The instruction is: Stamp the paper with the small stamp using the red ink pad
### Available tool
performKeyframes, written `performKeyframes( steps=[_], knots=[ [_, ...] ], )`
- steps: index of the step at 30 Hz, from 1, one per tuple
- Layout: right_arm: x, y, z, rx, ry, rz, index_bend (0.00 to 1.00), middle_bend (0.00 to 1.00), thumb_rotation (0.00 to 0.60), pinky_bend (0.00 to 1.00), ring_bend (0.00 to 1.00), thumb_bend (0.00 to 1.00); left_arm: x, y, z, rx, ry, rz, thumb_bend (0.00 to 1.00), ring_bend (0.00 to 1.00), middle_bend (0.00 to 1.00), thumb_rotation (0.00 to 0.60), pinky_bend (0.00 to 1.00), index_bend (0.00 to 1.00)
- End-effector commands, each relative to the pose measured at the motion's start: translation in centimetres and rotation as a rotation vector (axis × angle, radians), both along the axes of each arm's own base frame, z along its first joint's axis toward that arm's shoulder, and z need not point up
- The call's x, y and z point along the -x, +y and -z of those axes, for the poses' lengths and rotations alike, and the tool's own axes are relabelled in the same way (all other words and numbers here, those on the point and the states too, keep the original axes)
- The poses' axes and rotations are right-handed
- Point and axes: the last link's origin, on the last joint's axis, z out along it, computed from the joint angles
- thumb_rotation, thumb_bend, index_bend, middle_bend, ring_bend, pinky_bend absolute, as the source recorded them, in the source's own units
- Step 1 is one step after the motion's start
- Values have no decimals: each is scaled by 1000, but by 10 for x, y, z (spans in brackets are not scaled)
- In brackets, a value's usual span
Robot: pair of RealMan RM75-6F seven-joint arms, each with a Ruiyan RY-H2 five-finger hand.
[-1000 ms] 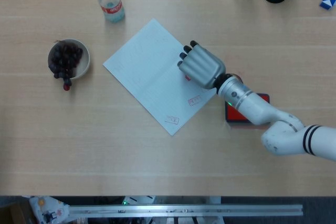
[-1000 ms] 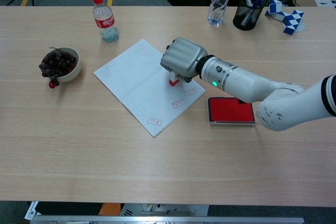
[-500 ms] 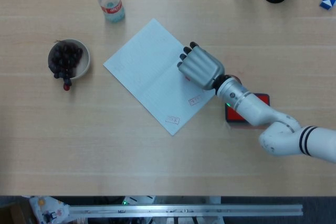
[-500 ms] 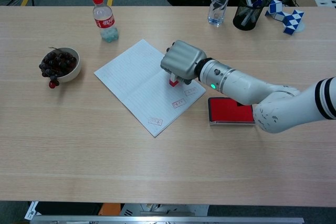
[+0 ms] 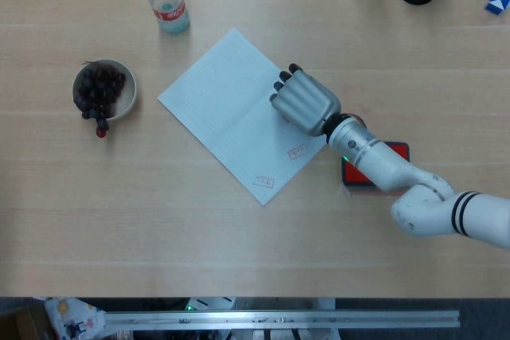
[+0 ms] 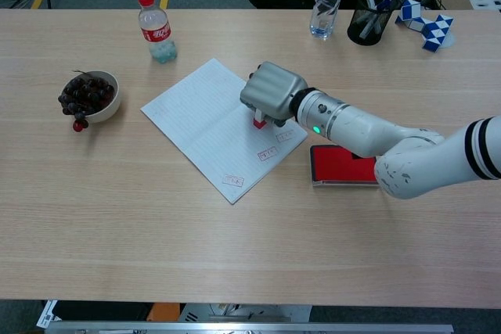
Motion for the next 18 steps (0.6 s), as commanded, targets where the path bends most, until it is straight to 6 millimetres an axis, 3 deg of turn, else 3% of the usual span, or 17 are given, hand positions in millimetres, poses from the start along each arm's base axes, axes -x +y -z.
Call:
performKeyframes(
  steps=[1,18],
  knots=[
    [0,0,0,1,0,1,699,461,600,345,324,356,0,0,0,0,0,-1,223,147,115,600,138,146],
    [0,0,4,-1,5,9,703,463,600,344,325,356,2,-1,-1,-2,1,-6,223,147,115,600,138,137]
  ],
)
